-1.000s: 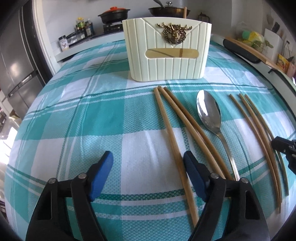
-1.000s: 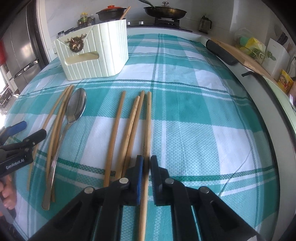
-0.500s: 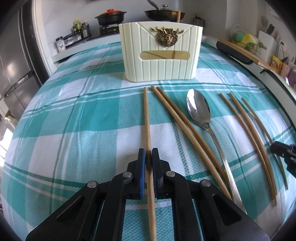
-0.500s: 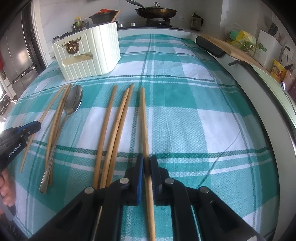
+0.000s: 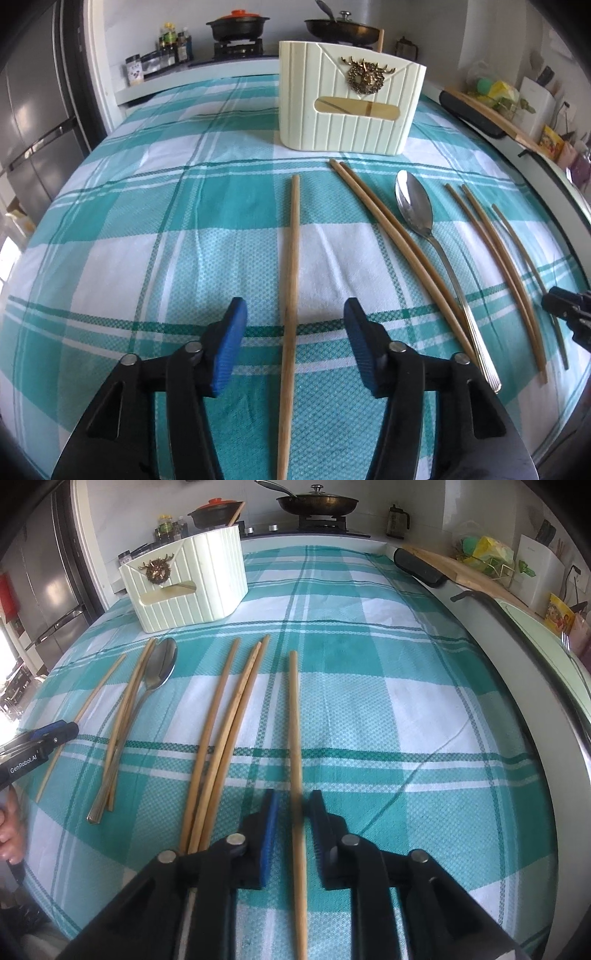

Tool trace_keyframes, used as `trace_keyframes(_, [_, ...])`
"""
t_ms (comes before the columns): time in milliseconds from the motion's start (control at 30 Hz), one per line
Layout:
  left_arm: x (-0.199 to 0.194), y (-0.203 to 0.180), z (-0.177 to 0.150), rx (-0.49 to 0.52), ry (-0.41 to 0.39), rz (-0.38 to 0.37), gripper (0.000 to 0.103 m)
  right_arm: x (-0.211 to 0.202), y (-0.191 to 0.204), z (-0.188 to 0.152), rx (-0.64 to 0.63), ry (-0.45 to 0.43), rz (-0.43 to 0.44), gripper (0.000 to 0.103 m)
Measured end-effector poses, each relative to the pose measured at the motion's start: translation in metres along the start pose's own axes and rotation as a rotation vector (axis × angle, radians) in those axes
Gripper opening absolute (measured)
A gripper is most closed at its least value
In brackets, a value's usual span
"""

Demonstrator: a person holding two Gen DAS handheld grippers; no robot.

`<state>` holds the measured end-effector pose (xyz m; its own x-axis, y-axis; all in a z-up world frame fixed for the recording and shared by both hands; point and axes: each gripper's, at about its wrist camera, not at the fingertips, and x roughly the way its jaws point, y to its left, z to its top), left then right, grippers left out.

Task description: Organize utensils

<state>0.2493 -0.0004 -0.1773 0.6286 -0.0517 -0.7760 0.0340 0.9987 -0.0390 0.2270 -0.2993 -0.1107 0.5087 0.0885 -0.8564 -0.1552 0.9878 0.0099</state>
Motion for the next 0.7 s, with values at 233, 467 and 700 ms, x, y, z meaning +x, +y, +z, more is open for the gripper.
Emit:
trace_keyframes(233, [0.0020, 0.0030, -0.0003, 0.014, 0.013, -0.004, 0.066, 0.0009, -0.0011, -0.0009, -0.012, 0.003, 0.002, 0.030])
trace_keyframes(467, [0.0000, 0.0031, 0.0024, 0.021, 0.000, -0.008, 0.072, 0.0038, 0.0026, 0.0028, -0.029, 0.001, -0.020, 0.030])
trace_keyframes(700, [0.0044, 0.0094, 0.0037, -0.001, 0.011, -0.009, 0.072, 0.0057, 0.0045, 0.0035, -0.044, -0.003, -0.035, 0.030])
